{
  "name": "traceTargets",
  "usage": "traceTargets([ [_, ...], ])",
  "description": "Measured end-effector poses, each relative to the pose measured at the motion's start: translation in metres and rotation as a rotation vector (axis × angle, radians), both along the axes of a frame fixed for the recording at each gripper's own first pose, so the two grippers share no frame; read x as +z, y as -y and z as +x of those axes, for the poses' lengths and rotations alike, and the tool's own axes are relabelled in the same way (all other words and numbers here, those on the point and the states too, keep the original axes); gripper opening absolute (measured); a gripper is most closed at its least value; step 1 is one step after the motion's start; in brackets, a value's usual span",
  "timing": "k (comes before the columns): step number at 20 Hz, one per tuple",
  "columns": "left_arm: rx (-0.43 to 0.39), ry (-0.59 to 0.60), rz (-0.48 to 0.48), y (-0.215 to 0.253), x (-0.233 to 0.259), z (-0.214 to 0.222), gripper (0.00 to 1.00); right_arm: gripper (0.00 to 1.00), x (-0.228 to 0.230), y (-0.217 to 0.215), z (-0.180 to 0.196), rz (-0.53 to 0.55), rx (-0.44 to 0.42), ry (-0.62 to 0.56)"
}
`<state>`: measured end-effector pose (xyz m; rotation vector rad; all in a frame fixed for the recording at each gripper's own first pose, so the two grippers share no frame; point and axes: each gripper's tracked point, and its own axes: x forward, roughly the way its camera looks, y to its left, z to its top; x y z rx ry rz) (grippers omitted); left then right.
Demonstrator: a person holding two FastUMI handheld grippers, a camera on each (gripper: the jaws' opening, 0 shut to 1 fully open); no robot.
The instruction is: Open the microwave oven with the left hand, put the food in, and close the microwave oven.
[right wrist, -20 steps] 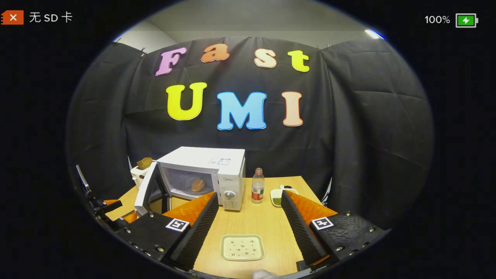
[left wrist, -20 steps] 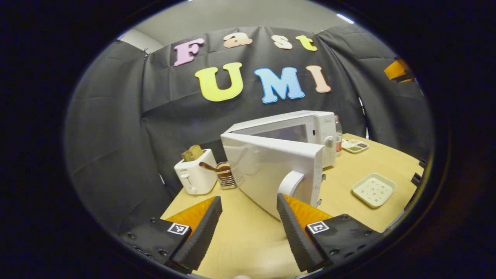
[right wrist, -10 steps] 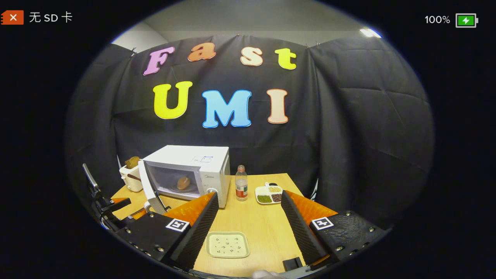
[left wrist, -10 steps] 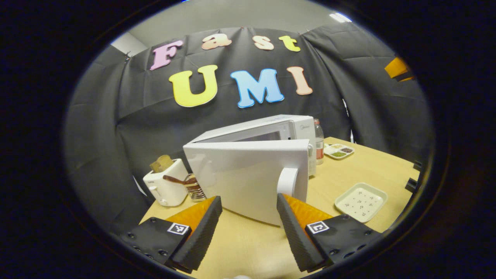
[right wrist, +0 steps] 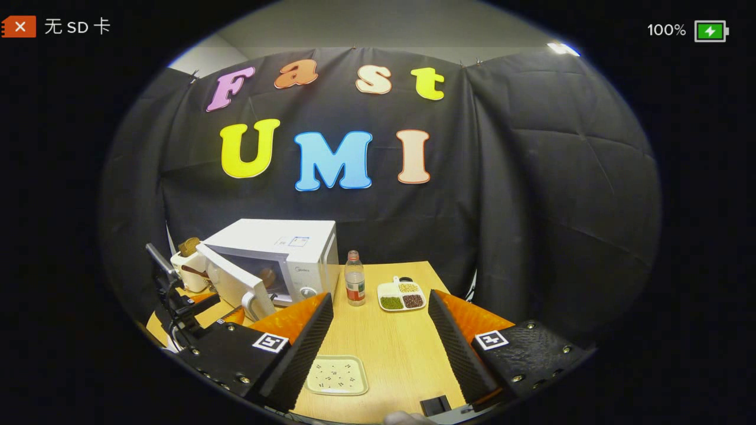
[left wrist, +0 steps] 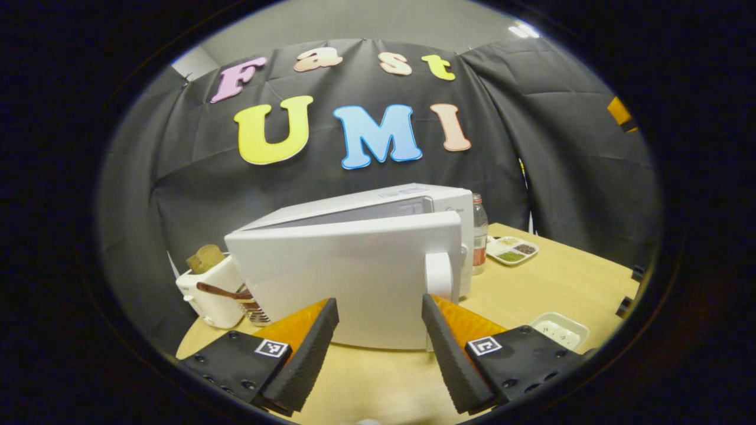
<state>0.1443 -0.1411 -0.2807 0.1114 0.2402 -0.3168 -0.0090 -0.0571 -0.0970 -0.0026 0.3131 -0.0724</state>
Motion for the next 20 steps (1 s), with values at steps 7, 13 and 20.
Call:
traceTargets([
  [7, 0.019, -0.012, -0.002, 0.023, -0.019, 0.037, 0.95, 0.99, -0.002, 0.027, 0.006, -0.024, -0.046, -0.014],
  [13, -0.009, 0.018, 0.008, 0.053, -0.016, 0.054, 0.94, 0.99, -0.007, 0.044, 0.004, -0.021, -0.078, -0.036],
  [20, 0.033, 0.001, -0.02, 0.063, -0.021, 0.071, 0.94, 0.99, -0.007, 0.05, 0.002, -0.017, -0.096, -0.041],
])
